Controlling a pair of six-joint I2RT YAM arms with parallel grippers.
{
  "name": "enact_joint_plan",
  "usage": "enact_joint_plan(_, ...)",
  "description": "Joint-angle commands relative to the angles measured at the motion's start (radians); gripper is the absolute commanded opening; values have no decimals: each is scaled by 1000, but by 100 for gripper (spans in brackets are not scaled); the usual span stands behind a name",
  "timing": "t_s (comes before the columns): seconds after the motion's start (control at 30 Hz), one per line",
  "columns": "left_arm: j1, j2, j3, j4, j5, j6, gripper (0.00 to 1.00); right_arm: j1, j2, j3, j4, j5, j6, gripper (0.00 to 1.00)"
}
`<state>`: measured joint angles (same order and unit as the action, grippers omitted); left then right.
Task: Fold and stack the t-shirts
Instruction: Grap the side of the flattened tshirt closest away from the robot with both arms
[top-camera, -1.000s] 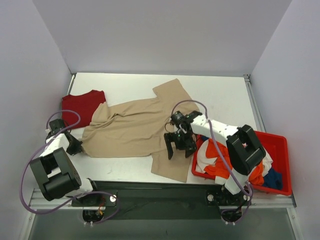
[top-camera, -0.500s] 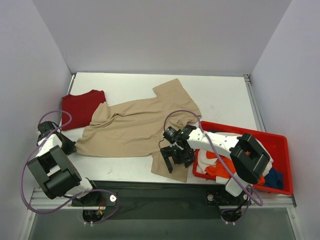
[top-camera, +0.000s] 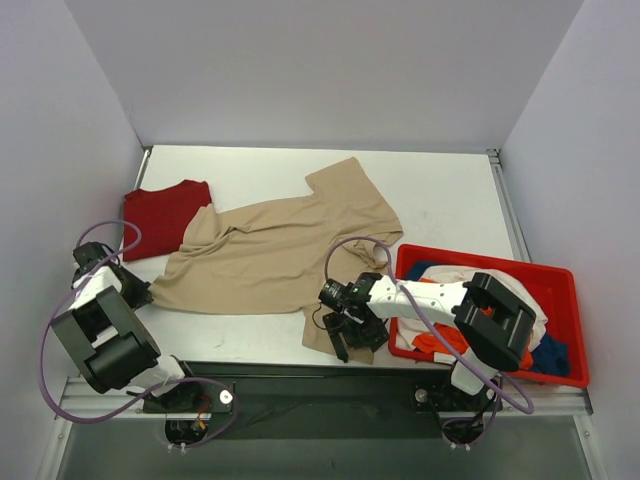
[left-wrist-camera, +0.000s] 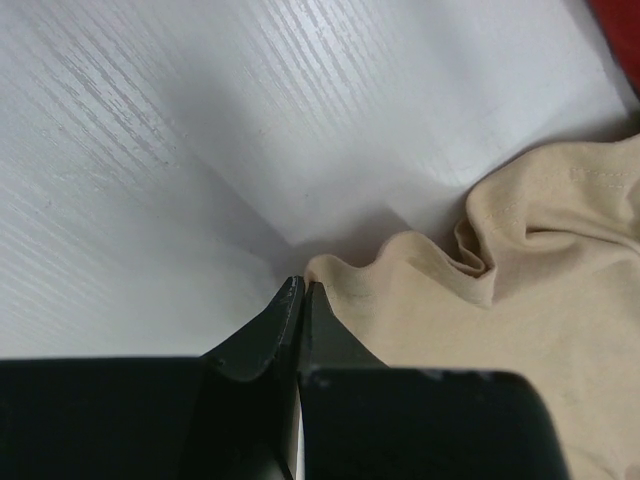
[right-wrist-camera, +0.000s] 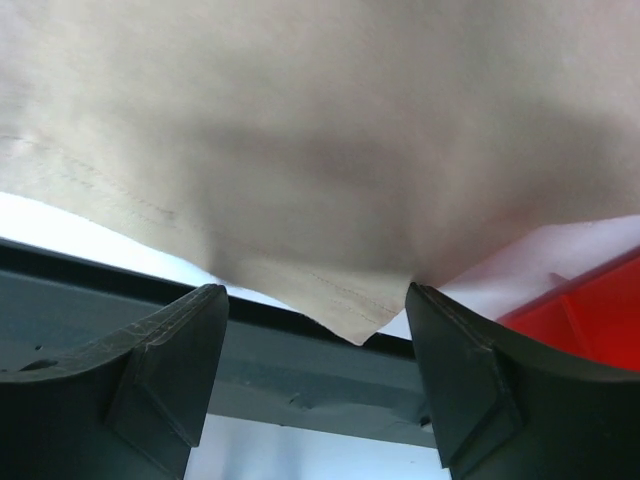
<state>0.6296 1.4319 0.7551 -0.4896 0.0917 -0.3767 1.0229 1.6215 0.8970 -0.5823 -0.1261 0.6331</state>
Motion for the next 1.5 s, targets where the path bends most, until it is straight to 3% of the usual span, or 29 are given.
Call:
enact_joint_plan(0.0, 15, 25, 52, 16, 9, 21, 0, 14, -23, -36, -111, 68, 69, 71)
enact_joint_plan(0.4, 30, 48, 46, 31, 43, 12, 0, 37, -17, -47, -126, 100, 125, 59)
enact_joint_plan(1.03, 28, 39, 26, 40, 69, 7, 0, 83, -22, -40, -202, 171, 194, 52)
enact_joint_plan(1.37, 28, 30, 24, 29, 77, 7, 0, 82, -9, -44, -166, 157, 143, 21)
enact_joint_plan(1.47, 25, 18, 10, 34, 77, 7, 0, 80, -18, -27, -169, 140, 105, 8)
